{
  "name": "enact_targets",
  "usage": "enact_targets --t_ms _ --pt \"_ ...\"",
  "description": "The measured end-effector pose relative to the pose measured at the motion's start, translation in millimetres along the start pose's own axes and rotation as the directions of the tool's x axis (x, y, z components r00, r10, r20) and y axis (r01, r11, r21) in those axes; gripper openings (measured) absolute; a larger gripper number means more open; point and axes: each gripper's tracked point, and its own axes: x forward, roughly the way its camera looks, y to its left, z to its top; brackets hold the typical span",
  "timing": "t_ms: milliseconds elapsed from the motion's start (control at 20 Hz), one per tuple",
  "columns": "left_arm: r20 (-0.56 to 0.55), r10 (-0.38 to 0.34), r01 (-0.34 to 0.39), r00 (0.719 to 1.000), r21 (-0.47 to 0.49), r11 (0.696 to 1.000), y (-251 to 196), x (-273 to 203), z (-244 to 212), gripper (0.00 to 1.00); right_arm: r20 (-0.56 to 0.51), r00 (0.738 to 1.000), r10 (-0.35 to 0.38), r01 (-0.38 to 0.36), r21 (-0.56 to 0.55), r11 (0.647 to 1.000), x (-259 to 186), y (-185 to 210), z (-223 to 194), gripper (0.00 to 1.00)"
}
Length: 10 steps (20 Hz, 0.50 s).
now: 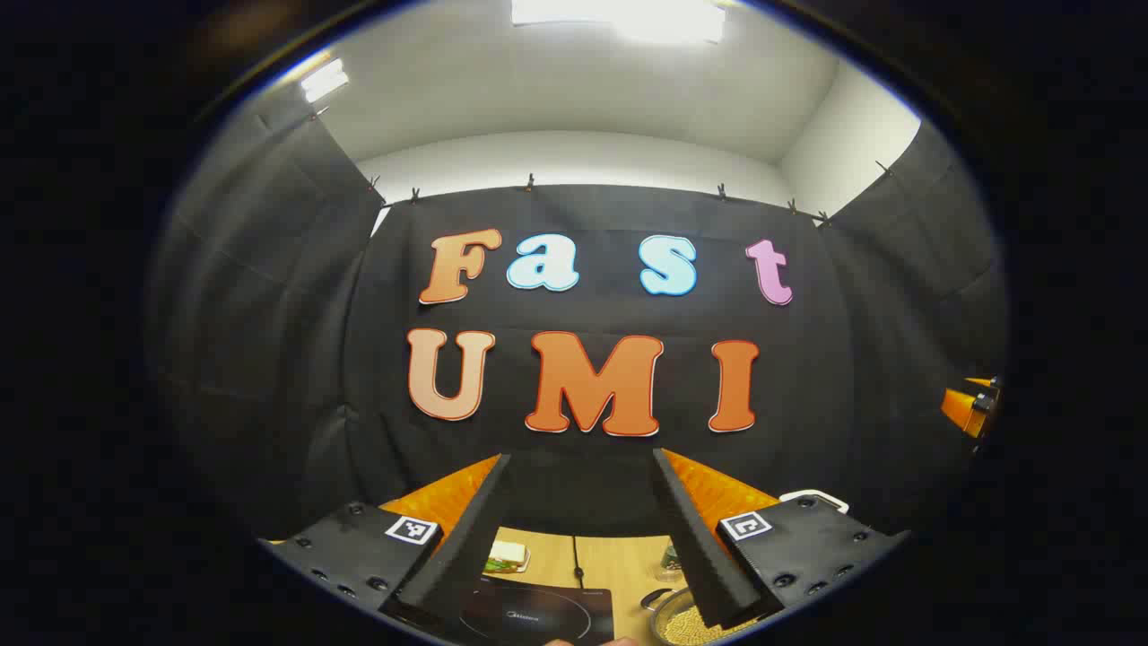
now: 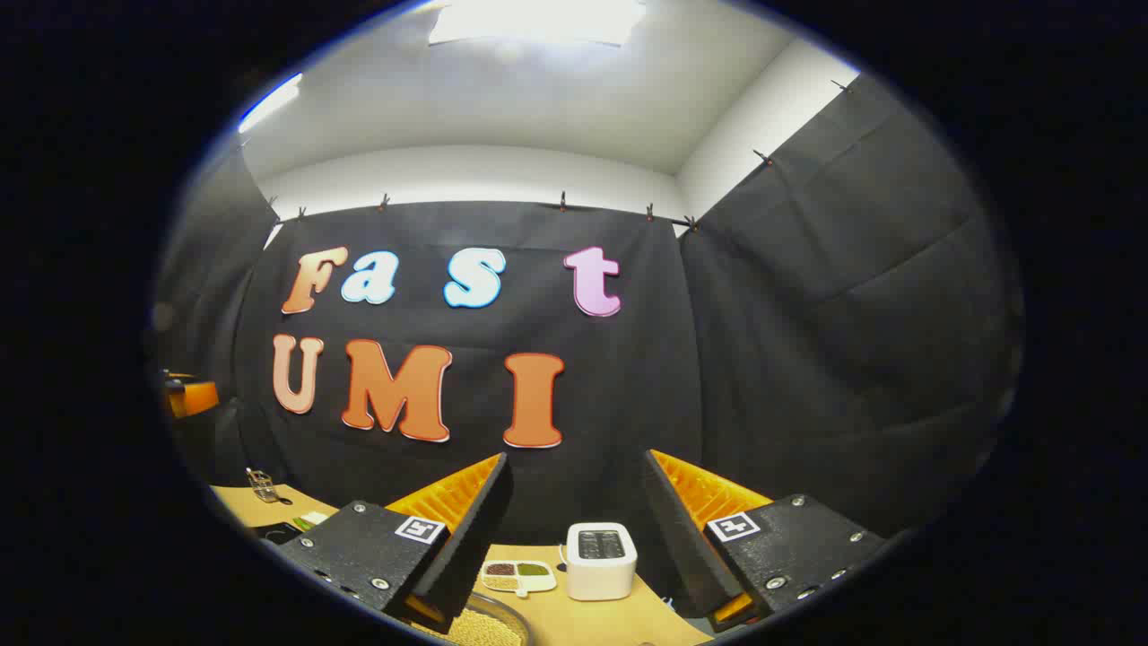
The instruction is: First push the handle of the pot to place it horizontally, then grasp the pot with both hands and set it on the induction cooktop.
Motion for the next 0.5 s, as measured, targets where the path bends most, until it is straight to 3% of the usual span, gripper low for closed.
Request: enact_targets --t_ms 100,200,500 --pt "-0.027 0.008 -0.008 1.0 0.03 1.0 7 -1 -5 0.95 0.013 1.0 0.022 -0.022 -0.01 1.0 -2 19 12 0.91" --pt "-0.027 0.019 -0.018 0.999 0.065 0.998 16 -2 1 1.0 0.006 0.999 0.038 -0.038 -0.002 0.999 -3 35 19 0.93" --pt "-0.031 0.008 -0.008 0.999 0.019 1.0 26 -11 8 0.98 -0.007 0.995 0.101 -0.101 -0.003 0.995 -4 75 34 0.91"
